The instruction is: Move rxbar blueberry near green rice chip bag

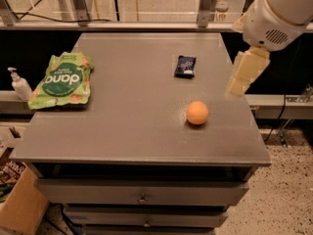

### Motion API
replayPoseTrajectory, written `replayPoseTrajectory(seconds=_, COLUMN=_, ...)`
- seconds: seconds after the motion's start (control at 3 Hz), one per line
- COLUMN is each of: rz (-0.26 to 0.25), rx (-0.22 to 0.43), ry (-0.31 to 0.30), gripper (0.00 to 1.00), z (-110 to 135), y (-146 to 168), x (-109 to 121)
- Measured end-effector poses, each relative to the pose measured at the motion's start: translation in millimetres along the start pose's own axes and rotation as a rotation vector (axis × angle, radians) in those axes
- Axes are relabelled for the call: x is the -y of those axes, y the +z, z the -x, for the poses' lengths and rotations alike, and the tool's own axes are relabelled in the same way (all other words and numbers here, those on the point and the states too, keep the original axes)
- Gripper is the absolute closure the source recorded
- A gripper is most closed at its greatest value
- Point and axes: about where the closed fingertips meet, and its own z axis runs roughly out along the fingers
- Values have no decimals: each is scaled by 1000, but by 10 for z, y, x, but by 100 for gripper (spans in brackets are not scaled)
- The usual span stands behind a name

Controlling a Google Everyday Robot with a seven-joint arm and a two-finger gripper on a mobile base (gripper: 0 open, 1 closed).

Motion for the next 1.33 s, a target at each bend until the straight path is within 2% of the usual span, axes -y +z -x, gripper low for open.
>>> replayPoseTrajectory(seconds=0.67, rz=55, rx=78, ry=95, gripper=0, z=136, y=715, x=821)
replayPoseTrajectory(seconds=1.0, rz=84, rx=116, ry=159, gripper=0, z=135, y=1074, x=1105)
replayPoseTrajectory(seconds=1.33, rz=113, rx=143, ry=203, gripper=0, z=170, y=1412, x=1269)
